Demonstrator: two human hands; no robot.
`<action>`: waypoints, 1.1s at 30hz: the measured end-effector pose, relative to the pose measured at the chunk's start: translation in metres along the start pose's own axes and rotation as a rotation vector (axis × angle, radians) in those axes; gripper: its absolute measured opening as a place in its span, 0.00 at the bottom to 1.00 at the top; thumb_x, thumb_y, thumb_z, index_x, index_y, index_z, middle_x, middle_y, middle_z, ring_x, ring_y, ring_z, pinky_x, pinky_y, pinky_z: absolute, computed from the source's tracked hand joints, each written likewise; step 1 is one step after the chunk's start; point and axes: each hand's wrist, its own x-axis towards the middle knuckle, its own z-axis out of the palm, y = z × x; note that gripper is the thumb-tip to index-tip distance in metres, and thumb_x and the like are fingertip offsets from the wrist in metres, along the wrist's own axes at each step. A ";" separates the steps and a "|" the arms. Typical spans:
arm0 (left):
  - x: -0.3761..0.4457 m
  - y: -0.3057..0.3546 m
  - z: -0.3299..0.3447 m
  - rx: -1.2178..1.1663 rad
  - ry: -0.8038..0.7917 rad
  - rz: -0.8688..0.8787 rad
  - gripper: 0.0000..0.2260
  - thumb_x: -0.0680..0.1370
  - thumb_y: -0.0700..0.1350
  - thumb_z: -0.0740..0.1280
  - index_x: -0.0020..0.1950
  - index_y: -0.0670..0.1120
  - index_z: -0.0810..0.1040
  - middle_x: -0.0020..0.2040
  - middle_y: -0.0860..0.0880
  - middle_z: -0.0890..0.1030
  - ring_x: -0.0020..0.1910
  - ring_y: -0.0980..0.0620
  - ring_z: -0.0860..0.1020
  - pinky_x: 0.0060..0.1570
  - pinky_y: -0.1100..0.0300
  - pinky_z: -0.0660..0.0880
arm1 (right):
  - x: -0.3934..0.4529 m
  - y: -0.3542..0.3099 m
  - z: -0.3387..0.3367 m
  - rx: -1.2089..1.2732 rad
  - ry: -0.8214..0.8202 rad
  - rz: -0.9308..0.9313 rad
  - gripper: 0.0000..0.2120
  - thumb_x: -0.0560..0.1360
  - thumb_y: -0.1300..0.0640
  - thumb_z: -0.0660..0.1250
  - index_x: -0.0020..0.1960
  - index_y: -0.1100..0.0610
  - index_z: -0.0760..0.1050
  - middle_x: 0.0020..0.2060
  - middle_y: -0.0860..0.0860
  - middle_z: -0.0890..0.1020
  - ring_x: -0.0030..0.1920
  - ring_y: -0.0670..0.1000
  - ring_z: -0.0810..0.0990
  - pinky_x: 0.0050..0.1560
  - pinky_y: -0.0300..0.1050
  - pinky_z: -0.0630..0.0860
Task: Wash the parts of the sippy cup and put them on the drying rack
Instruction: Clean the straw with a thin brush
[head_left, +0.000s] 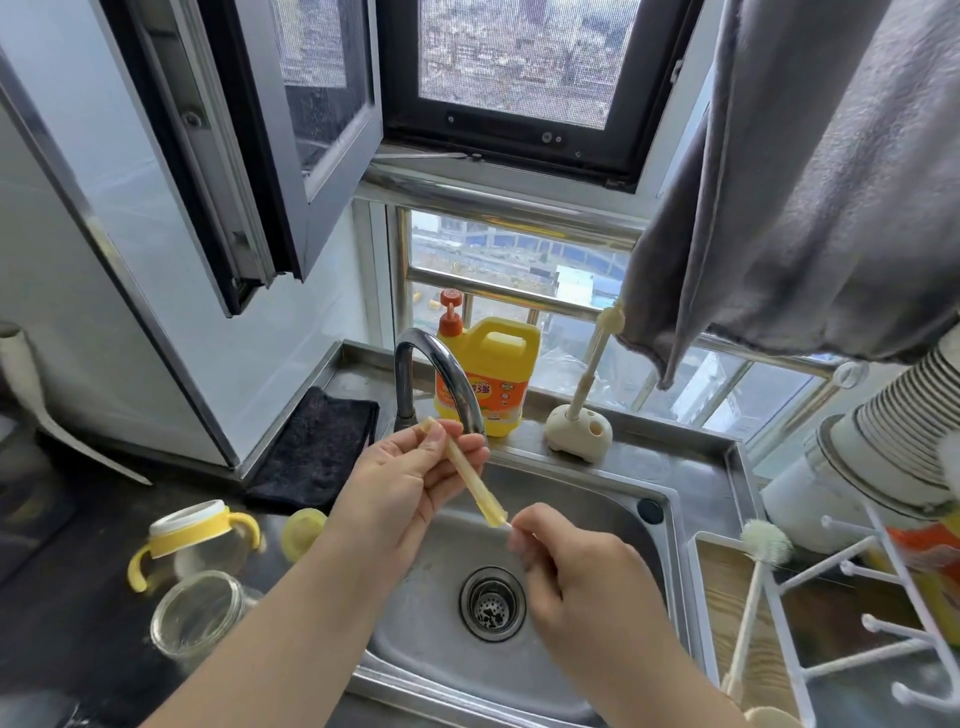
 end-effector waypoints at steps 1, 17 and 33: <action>-0.001 -0.001 0.001 -0.004 0.001 0.002 0.09 0.81 0.37 0.58 0.46 0.36 0.75 0.33 0.43 0.83 0.33 0.50 0.83 0.34 0.61 0.81 | 0.002 -0.002 -0.001 0.146 -0.054 0.048 0.08 0.76 0.52 0.60 0.38 0.50 0.71 0.21 0.45 0.68 0.23 0.47 0.66 0.25 0.41 0.61; -0.002 -0.005 0.001 0.079 0.019 0.135 0.12 0.66 0.42 0.69 0.44 0.36 0.75 0.33 0.44 0.83 0.32 0.51 0.82 0.36 0.61 0.81 | -0.001 0.000 0.005 0.615 -0.084 0.325 0.11 0.80 0.54 0.60 0.39 0.54 0.72 0.24 0.45 0.69 0.24 0.44 0.66 0.27 0.34 0.61; -0.001 -0.011 -0.001 0.034 -0.047 0.073 0.11 0.68 0.40 0.66 0.48 0.36 0.76 0.33 0.44 0.82 0.33 0.50 0.82 0.38 0.58 0.82 | -0.003 0.010 0.016 0.891 -0.182 0.312 0.09 0.78 0.55 0.59 0.42 0.53 0.75 0.21 0.44 0.62 0.23 0.45 0.59 0.24 0.35 0.57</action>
